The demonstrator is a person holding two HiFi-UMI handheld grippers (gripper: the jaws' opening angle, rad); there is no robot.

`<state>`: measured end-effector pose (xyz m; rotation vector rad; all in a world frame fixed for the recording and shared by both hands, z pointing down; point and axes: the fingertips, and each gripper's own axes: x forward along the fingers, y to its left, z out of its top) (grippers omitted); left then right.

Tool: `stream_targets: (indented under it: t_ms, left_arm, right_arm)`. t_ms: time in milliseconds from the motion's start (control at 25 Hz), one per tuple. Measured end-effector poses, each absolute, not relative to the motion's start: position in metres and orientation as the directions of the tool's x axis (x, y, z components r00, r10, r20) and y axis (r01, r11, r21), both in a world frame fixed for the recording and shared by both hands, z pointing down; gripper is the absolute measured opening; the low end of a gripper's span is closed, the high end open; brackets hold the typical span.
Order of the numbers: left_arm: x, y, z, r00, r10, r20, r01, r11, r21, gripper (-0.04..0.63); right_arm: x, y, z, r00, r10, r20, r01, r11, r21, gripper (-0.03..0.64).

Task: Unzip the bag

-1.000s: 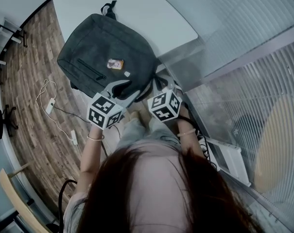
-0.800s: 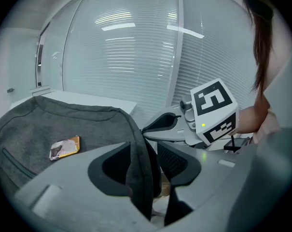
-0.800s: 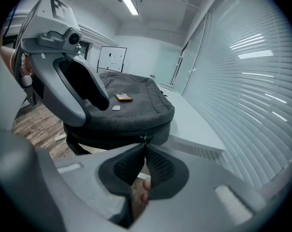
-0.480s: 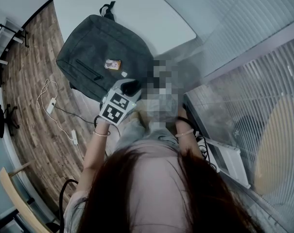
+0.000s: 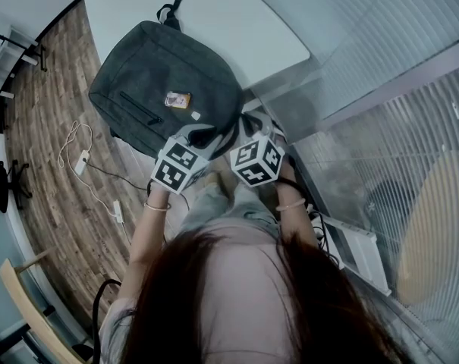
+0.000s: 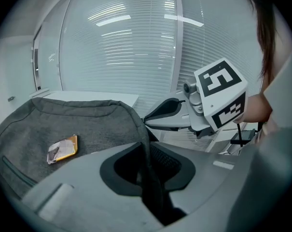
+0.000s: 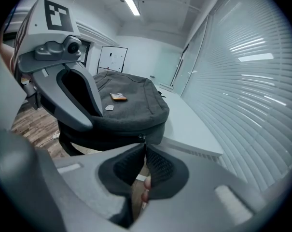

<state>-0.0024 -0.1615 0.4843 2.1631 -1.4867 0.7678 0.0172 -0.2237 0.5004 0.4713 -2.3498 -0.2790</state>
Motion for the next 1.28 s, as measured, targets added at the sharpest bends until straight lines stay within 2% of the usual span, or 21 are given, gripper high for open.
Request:
stream_targets:
  t_ms: [800,1280]
  left_arm:
    - [-0.012,-0.161,0.489,0.439,-0.689,0.577,-0.898,-0.365,0.247,0.052]
    - [-0.013,-0.161,0.490,0.498,-0.668,0.553,-0.867,-0.390,0.310,0.049]
  right_arm:
    - [-0.006,-0.265,0.500,-0.672,-0.413,0.615,-0.249,0.908,0.337,0.020]
    - [-0.021,-0.288,0.495,-0.682,-0.389,0.619,-0.222,0.917,0.332,0.026]
